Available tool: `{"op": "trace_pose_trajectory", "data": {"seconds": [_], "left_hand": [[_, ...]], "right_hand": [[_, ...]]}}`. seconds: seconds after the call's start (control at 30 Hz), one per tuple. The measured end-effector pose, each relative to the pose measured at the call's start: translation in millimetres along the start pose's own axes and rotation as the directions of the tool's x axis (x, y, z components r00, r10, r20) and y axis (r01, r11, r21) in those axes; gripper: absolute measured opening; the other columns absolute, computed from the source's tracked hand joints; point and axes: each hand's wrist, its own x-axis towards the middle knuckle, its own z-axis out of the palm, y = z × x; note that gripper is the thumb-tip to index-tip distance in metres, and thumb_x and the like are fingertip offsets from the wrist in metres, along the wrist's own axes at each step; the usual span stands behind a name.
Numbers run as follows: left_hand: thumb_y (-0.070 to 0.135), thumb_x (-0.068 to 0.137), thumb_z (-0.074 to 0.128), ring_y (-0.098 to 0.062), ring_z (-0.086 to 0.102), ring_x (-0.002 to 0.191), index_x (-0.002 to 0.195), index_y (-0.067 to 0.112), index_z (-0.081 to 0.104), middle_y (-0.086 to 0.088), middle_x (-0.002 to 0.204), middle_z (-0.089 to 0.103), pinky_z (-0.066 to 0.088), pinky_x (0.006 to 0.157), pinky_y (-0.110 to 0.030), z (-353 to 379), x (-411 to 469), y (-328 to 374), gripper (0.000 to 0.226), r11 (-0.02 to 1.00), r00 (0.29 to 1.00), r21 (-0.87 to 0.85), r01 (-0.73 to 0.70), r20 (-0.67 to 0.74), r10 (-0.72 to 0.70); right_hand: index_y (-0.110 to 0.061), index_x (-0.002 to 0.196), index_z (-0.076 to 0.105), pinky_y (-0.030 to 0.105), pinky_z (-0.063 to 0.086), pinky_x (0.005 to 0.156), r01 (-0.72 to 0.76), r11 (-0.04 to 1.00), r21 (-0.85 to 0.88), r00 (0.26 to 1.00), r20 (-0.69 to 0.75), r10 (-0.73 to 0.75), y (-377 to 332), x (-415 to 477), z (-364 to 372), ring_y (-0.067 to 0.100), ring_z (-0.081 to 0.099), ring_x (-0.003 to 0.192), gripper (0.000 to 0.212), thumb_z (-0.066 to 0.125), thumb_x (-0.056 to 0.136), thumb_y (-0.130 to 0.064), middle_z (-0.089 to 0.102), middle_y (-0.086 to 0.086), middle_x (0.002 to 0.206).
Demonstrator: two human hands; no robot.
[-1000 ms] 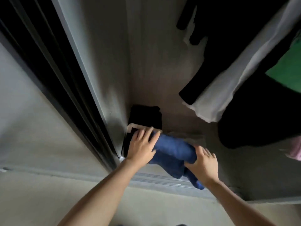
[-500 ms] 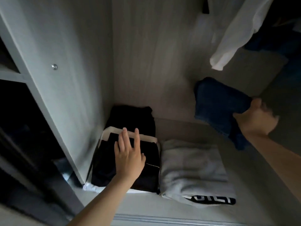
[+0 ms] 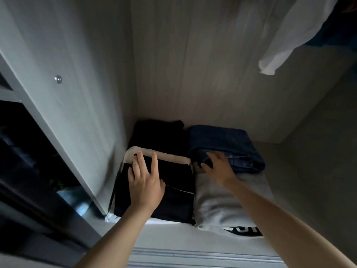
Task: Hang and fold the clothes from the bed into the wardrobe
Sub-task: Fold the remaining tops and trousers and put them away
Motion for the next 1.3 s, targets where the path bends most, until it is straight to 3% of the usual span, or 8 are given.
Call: {"op": "trace_pose_trajectory", "data": {"seconds": [0.2,0.4,0.67,0.8,0.87,0.97,1.1,1.3], "left_hand": [[0.017,0.031,0.09,-0.051,0.057,0.105,0.122,0.002,0.056,-0.038,0.122,0.052,0.051,0.074,-0.056,-58.8,-11.2,22.7,0.098,0.997,0.986,-0.057,-0.053,0.156,0.061],[0.024,0.019,0.092,-0.045,0.065,0.093,0.092,0.006,0.075,-0.027,0.104,0.066,0.055,0.063,-0.051,-183.8,-21.0,53.3,0.077,0.986,0.905,-0.124,-0.109,0.397,0.15],[0.03,0.016,0.092,-0.037,0.069,0.082,0.074,0.014,0.074,-0.019,0.092,0.07,0.056,0.055,-0.042,-364.4,-16.5,82.6,0.063,0.934,0.777,-0.147,-0.325,0.522,0.353],[0.03,0.018,0.09,-0.032,0.069,0.075,0.067,0.016,0.072,-0.014,0.084,0.07,0.054,0.049,-0.038,-432.5,1.9,96.0,0.054,0.914,0.783,-0.104,-0.392,0.484,0.391],[0.031,0.037,0.087,-0.03,0.067,0.084,0.077,0.016,0.072,-0.01,0.092,0.069,0.055,0.057,-0.039,-471.8,3.8,109.7,0.045,0.885,0.76,-0.089,-0.456,0.479,0.439],[0.026,0.079,0.059,-0.031,0.054,0.114,0.107,0.012,0.066,-0.004,0.114,0.059,0.049,0.084,-0.042,-515.7,-7.8,136.8,0.032,0.858,0.704,-0.237,-0.456,0.494,0.51],[0.034,0.085,0.036,-0.026,0.045,0.123,0.121,0.011,0.059,-0.003,0.125,0.055,0.041,0.095,-0.034,-583.5,-21.3,202.0,0.048,0.761,0.621,-0.388,-0.52,0.44,0.649],[0.026,0.095,0.044,-0.023,0.045,0.123,0.128,0.016,0.054,-0.004,0.131,0.054,0.035,0.098,-0.029,-667.0,-97.7,344.1,0.036,0.513,0.466,-0.456,-0.727,0.221,0.857]], "right_hand": [[-0.016,0.144,0.03,0.036,0.032,0.106,-0.139,0.99,-0.032,0.99,0.026,0.14,17.8,-72.5,-46.9,0.029,0.028,0.135,0.054,0.045,0.096,-0.034,0.024,0.01,0.149],[-0.026,0.146,0.025,0.032,0.035,0.102,-0.101,0.957,-0.274,0.974,0.167,0.151,-26.9,-176.4,-156.1,0.025,0.03,0.133,0.054,0.041,0.096,-0.038,0.027,0.005,0.146],[-0.028,0.148,0.02,0.031,0.03,0.106,-0.199,0.922,-0.332,0.93,0.234,0.285,-85.0,-333.0,-308.3,0.021,0.027,0.136,0.057,0.04,0.096,-0.04,0.026,0.001,0.149],[-0.027,0.146,0.026,0.029,0.031,0.105,-0.294,0.9,-0.321,0.919,0.165,0.359,-96.9,-384.4,-374.8,0.019,0.028,0.136,0.055,0.042,0.095,-0.041,0.03,0.0,0.147],[-0.026,0.145,0.029,0.028,0.032,0.104,-0.334,0.89,-0.31,0.913,0.127,0.387,-100.9,-409.5,-404.8,0.019,0.03,0.135,0.053,0.042,0.095,-0.04,0.033,0.001,0.145],[-0.024,0.143,0.033,0.029,0.032,0.104,-0.368,0.867,-0.336,0.906,0.078,0.415,-100.1,-445.2,-441.6,0.02,0.03,0.134,0.051,0.041,0.095,-0.04,0.034,0.003,0.144],[-0.024,0.144,0.03,0.03,0.03,0.105,-0.437,0.839,-0.323,0.888,-0.008,0.459,-89.1,-513.9,-485.9,0.021,0.028,0.136,0.053,0.041,0.095,-0.041,0.03,0.003,0.148],[-0.022,0.144,0.03,0.033,0.031,0.104,-0.634,0.73,-0.256,0.774,-0.215,0.596,-54.0,-688.1,-544.1,0.023,0.029,0.135,0.053,0.043,0.096,-0.039,0.031,0.005,0.146]]}}
